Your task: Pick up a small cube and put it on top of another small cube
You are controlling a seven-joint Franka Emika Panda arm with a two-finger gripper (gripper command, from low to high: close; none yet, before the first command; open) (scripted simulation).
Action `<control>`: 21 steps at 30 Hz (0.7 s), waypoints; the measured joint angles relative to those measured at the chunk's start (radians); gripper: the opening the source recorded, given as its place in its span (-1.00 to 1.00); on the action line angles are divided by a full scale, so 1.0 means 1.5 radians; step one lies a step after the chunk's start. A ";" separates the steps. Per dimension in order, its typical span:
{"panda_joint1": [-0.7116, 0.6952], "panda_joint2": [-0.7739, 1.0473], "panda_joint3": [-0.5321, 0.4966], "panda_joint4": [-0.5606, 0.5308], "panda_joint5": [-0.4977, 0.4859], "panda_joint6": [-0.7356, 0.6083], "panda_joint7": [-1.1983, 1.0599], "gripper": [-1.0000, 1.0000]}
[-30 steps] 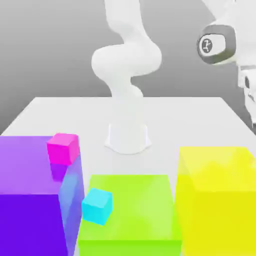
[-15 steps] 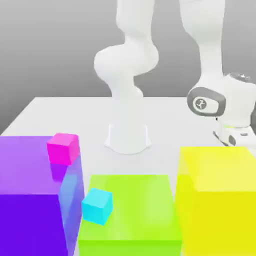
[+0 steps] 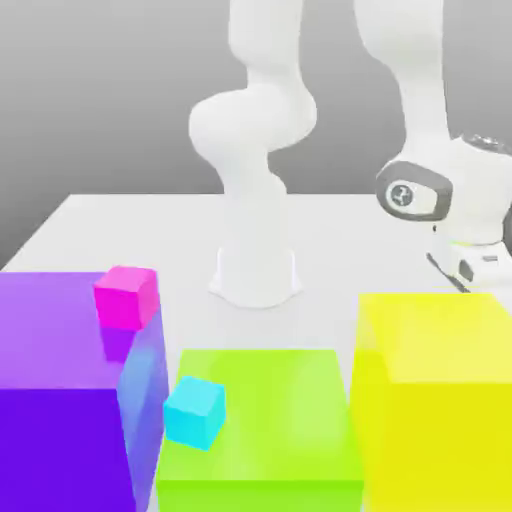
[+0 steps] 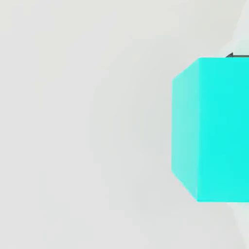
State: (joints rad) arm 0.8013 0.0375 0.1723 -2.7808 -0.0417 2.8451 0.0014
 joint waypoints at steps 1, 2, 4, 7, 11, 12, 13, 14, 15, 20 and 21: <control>0.002 -0.015 -0.003 0.019 0.002 -0.022 -0.003 -1.00; 0.006 -0.031 -0.015 0.041 0.000 -0.046 -0.002 -1.00; -0.033 -0.061 -0.040 0.087 -0.011 -0.098 0.008 -1.00; -0.079 -0.106 -0.063 0.158 -0.038 -0.177 0.032 -1.00; -0.141 -0.155 -0.105 0.225 -0.069 -0.270 0.071 -1.00; -0.158 -0.165 -0.118 0.235 -0.073 -0.290 0.081 -1.00; -0.176 -0.174 -0.131 0.245 -0.077 -0.309 0.091 -1.00; -0.194 -0.184 -0.143 0.254 -0.081 -0.329 0.102 -1.00; -0.212 -0.193 -0.156 0.264 -0.085 -0.349 0.112 -1.00; -0.302 -0.240 -0.216 0.309 -0.106 -0.447 0.165 -1.00; -0.321 -0.250 -0.227 0.318 -0.110 -0.467 0.176 -1.00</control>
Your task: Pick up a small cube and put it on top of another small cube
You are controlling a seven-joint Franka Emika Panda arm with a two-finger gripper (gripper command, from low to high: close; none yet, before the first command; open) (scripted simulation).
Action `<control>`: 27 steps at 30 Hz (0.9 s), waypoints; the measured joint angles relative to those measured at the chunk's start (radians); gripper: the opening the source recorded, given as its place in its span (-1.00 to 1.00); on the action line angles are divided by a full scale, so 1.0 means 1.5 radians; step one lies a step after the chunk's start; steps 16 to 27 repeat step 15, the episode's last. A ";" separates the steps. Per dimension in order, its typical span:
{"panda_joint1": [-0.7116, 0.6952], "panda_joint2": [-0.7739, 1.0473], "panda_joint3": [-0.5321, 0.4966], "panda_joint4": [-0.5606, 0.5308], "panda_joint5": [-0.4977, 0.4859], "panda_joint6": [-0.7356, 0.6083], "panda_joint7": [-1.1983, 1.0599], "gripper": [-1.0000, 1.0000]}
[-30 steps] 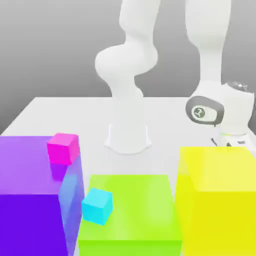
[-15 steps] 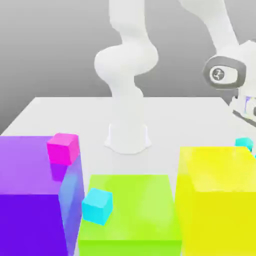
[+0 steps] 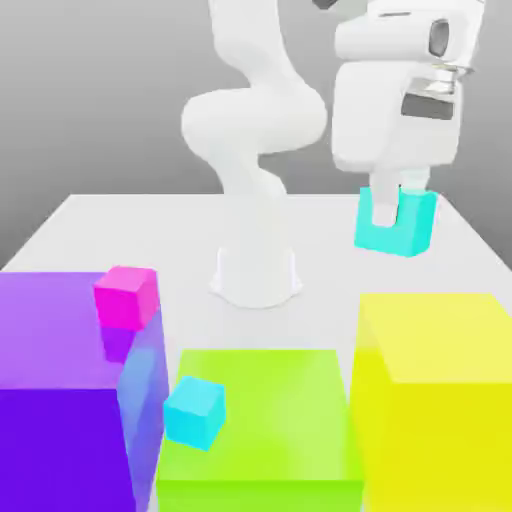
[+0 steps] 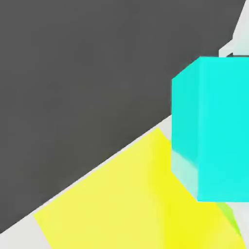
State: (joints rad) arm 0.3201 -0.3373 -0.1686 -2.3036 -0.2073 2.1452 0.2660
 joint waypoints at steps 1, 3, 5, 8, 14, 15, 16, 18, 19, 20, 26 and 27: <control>-0.018 -0.010 -0.011 0.009 -0.004 -0.020 0.011 -1.00; -0.055 -0.028 -0.035 0.023 -0.011 -0.057 0.033 -1.00; -0.093 -0.034 -0.071 0.006 0.003 -0.078 0.052 -1.00; -0.141 -0.033 -0.127 -0.039 0.033 -0.087 0.076 -1.00; -0.153 0.004 -0.150 -0.106 0.042 0.004 0.075 1.00; -0.153 0.004 -0.150 -0.106 0.042 0.004 0.075 1.00; -0.153 0.004 -0.150 -0.106 0.042 0.004 0.075 1.00; -0.153 0.004 -0.150 -0.106 0.042 0.004 0.075 1.00; -0.153 0.004 -0.150 -0.106 0.042 0.004 0.075 1.00; -0.153 0.004 -0.150 -0.106 0.042 0.004 0.075 1.00; -0.153 0.004 -0.150 -0.106 0.042 0.004 0.075 1.00; -0.153 0.004 -0.150 -0.106 0.042 0.004 0.075 1.00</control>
